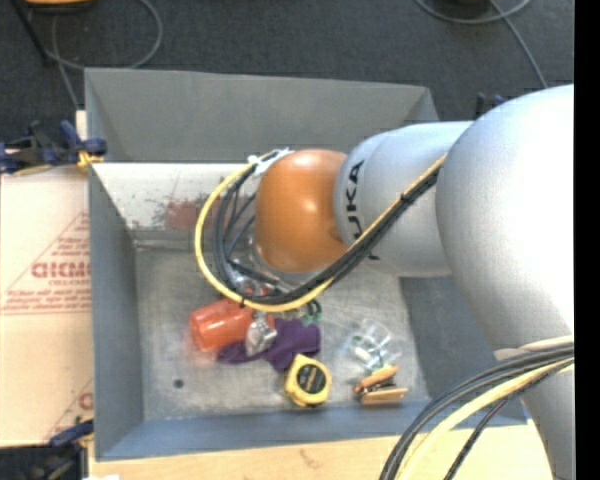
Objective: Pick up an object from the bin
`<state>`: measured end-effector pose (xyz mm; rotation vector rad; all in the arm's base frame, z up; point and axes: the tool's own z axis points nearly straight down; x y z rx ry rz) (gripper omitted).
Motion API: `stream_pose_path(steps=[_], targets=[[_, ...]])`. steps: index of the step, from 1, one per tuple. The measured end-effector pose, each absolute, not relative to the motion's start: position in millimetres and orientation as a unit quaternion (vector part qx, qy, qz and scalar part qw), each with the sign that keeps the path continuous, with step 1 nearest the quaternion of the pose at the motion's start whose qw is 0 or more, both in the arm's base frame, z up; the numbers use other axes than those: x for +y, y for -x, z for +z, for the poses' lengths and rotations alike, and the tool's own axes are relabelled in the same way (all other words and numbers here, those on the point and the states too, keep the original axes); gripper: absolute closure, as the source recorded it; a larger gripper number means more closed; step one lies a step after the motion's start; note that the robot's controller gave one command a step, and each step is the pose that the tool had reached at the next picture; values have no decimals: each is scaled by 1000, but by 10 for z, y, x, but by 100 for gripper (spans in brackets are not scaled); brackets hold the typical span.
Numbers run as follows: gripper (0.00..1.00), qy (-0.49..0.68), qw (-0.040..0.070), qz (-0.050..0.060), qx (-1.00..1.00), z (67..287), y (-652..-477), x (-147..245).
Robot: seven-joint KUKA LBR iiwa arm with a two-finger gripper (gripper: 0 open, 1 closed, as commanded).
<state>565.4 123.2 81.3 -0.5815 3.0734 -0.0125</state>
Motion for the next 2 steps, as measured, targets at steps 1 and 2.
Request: stream_pose_path(steps=[1, 2], targets=[[100, 186, 7, -4, 983, 813, -5654, 1232], [100, 202, 2, 0, 979, 2049, -5595, 1179]])
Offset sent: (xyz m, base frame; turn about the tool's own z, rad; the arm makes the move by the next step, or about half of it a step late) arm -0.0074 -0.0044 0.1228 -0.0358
